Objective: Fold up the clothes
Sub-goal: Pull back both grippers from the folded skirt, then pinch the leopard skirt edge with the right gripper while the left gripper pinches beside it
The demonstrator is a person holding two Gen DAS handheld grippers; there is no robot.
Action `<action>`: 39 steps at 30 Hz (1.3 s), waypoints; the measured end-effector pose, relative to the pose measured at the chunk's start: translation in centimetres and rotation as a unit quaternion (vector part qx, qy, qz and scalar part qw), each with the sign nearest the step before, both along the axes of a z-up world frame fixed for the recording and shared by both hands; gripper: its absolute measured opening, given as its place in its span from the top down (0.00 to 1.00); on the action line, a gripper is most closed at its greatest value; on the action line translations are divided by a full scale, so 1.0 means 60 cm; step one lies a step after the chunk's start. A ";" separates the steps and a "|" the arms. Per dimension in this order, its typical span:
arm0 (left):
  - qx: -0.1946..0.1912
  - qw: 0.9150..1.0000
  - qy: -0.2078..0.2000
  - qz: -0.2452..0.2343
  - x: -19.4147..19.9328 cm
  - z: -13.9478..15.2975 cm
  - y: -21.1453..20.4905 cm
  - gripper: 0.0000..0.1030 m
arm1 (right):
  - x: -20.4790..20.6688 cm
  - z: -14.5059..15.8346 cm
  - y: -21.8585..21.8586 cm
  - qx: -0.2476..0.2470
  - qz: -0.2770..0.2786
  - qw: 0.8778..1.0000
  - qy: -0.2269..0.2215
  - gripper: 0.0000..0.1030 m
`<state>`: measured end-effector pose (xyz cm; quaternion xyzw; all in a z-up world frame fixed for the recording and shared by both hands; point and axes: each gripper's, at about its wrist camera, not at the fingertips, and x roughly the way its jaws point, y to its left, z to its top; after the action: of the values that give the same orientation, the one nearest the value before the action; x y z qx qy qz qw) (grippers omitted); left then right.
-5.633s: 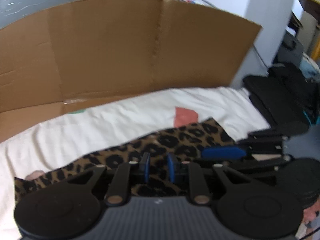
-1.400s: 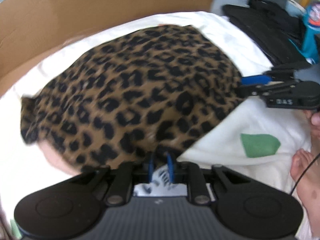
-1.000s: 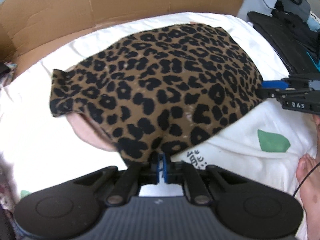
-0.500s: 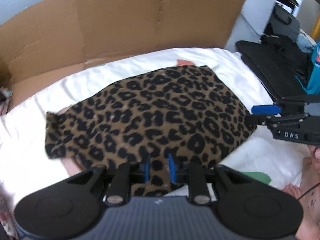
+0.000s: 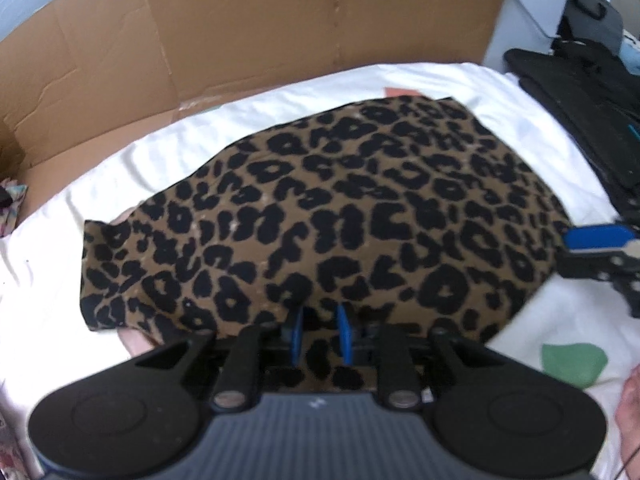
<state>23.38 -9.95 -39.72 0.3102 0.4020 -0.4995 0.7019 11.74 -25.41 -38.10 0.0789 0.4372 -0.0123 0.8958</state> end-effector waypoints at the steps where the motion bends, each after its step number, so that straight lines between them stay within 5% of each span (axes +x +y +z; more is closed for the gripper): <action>1: 0.000 1.000 0.001 0.002 0.004 -0.002 0.001 0.79 | -0.004 -0.001 -0.002 0.004 -0.003 1.000 0.003 0.67; 11: 0.020 1.000 -0.015 0.008 0.019 0.005 0.038 0.79 | -0.029 -0.028 -0.061 0.099 -0.081 0.991 0.031 0.66; 24: 0.011 0.999 -0.007 0.036 0.039 0.055 0.094 0.80 | -0.037 -0.059 -0.126 0.265 -0.175 0.948 0.025 0.66; 30: -0.004 0.999 0.032 0.037 0.029 0.072 0.100 0.79 | -0.035 -0.074 -0.138 0.307 -0.201 0.930 0.021 0.65; 39: 0.032 0.996 0.066 0.045 0.017 0.016 0.099 0.78 | -0.035 -0.107 -0.150 0.350 -0.244 0.904 0.015 0.66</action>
<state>24.41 -4.04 -38.78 0.2808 0.4767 -0.4734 0.6853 9.62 -34.39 -44.52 0.4914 0.3936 -0.0774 0.7730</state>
